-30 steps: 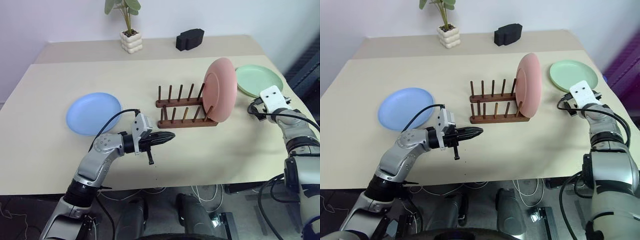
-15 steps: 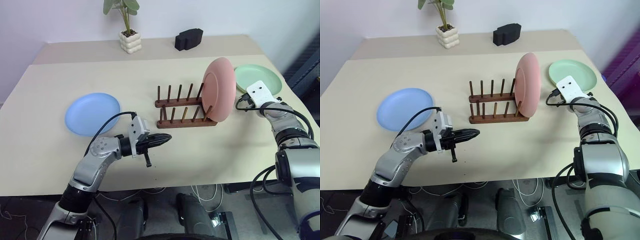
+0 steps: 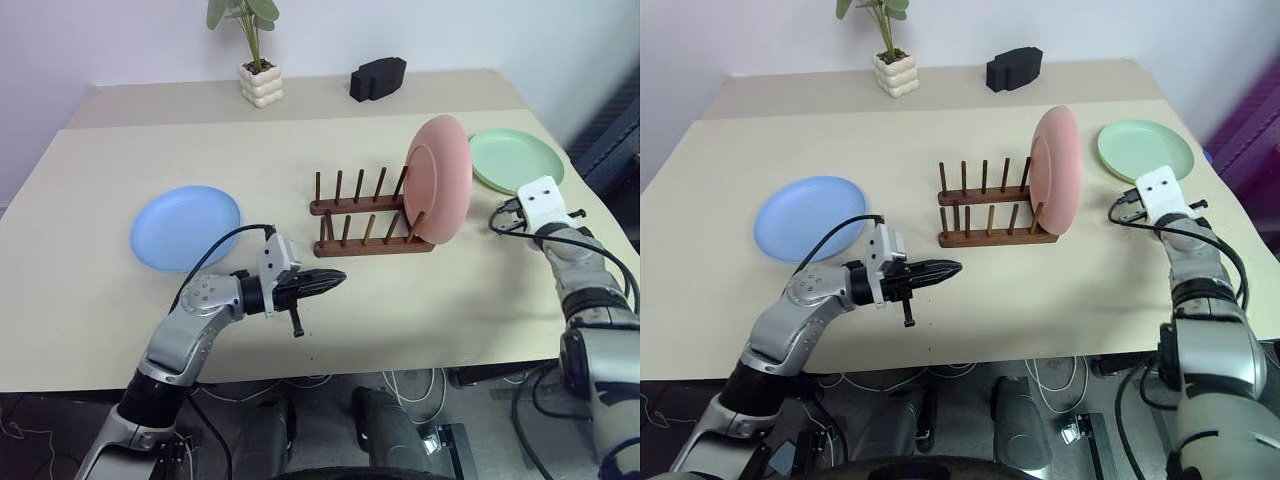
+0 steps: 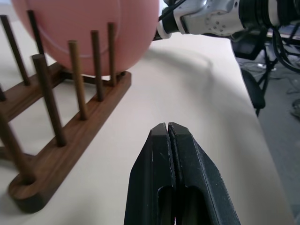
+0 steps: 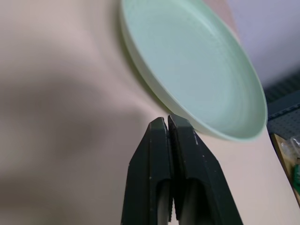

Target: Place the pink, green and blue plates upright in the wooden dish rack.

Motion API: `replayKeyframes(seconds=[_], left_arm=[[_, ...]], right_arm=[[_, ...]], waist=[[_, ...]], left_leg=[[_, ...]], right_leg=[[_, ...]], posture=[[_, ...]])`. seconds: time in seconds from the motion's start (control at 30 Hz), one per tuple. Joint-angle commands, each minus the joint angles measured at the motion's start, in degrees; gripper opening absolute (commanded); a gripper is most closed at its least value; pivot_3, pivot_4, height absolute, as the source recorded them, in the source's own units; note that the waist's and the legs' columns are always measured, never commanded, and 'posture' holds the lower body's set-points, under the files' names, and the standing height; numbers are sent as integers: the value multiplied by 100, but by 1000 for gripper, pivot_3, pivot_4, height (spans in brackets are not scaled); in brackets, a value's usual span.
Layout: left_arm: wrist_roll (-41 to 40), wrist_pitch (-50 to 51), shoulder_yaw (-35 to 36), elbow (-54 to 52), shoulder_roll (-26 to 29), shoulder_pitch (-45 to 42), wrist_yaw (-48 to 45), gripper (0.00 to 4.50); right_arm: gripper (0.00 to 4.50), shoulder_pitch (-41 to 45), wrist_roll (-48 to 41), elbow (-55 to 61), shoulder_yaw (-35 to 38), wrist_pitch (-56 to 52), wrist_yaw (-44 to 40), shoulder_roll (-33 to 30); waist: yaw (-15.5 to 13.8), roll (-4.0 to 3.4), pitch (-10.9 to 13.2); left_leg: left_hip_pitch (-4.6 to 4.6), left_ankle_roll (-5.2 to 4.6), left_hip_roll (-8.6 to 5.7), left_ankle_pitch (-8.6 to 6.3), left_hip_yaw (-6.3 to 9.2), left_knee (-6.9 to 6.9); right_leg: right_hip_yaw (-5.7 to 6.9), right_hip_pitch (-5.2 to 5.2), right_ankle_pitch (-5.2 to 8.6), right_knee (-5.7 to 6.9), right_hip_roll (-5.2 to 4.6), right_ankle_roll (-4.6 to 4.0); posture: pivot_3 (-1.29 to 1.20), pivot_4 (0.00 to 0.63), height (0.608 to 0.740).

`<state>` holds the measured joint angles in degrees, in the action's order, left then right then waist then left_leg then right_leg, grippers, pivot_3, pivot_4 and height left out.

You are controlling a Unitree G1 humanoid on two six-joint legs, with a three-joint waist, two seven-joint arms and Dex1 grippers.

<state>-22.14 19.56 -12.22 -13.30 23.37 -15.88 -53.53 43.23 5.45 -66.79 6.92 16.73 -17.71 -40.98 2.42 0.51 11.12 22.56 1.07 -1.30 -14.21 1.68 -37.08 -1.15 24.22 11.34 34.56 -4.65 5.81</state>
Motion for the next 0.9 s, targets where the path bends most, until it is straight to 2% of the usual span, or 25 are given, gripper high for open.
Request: replayKeyframes(seconds=[0.03, 0.1, 0.2, 0.37, 0.43, 0.47, 0.73, 0.9], left_arm=[[-108, -65, -24, 41, -76, -139, -135, 0], [-95, -94, -74, 143, -121, -203, -227, 0], [-50, -142, -106, 252, -184, -266, -289, 0], [-25, -153, -87, 289, -233, -287, -307, 0], [-13, -154, -55, 269, -225, -249, -282, 0], [-7, -153, -37, 257, -216, -227, -265, 0], [17, -151, 85, 122, -157, -87, -79, 0], [1, -154, 98, 82, -116, -58, -20, 0]], right_arm=[[64, -477, -501, 1051, 341, -26, -350, -97], [64, -909, -605, 1649, 352, -176, -551, -76], [879, -1267, -940, 2375, 547, -549, -682, 27], [3170, -1460, -1095, 2901, 631, -951, -670, 53], [4233, -1401, -1074, 2894, 600, -1012, -669, 51], [4428, -1329, -1036, 2831, 562, -1013, -662, 46], [4428, -391, -610, 1659, 354, -831, 57, 136], [4428, -210, -303, 1478, 80, -226, 192, 217]], waist=[[-1, 0, 0], [-1, 0, 0], [5, 0, 0], [-6, 0, 0], [-11, 0, -1], [-16, 0, -1], [-1, 0, -1], [-6, 1, 0]], left_leg=[[-2, 0, 0, 0, 0, 0], [-6, -2, 1, -1, 1, 0], [-9, -3, 1, -2, 0, -1], [-12, -3, 2, -2, -2, -2], [-12, -3, 2, -2, -2, -3], [-12, -2, 2, -2, -2, -4], [-13, -3, 2, -2, -3, -2], [-13, -3, 2, -2, -3, -2]], right_leg=[[0, -2, 0, 1, 0, 0], [0, -6, 1, 1, 1, 0], [0, -8, 1, 2, 2, 1], [-3, -8, 1, 6, 2, 0], [-3, -9, 2, 6, 2, -1], [-3, -9, 2, 5, 1, -2], [-3, -10, 10, 5, 2, -16], [-4, -10, 9, 5, 2, -15]], posture=[[0, 150, 736], [0, 150, 736], [0, 150, 736], [0, 150, 736], [0, 150, 736], [0, 150, 736], [0, 150, 736], [0, 150, 736]])
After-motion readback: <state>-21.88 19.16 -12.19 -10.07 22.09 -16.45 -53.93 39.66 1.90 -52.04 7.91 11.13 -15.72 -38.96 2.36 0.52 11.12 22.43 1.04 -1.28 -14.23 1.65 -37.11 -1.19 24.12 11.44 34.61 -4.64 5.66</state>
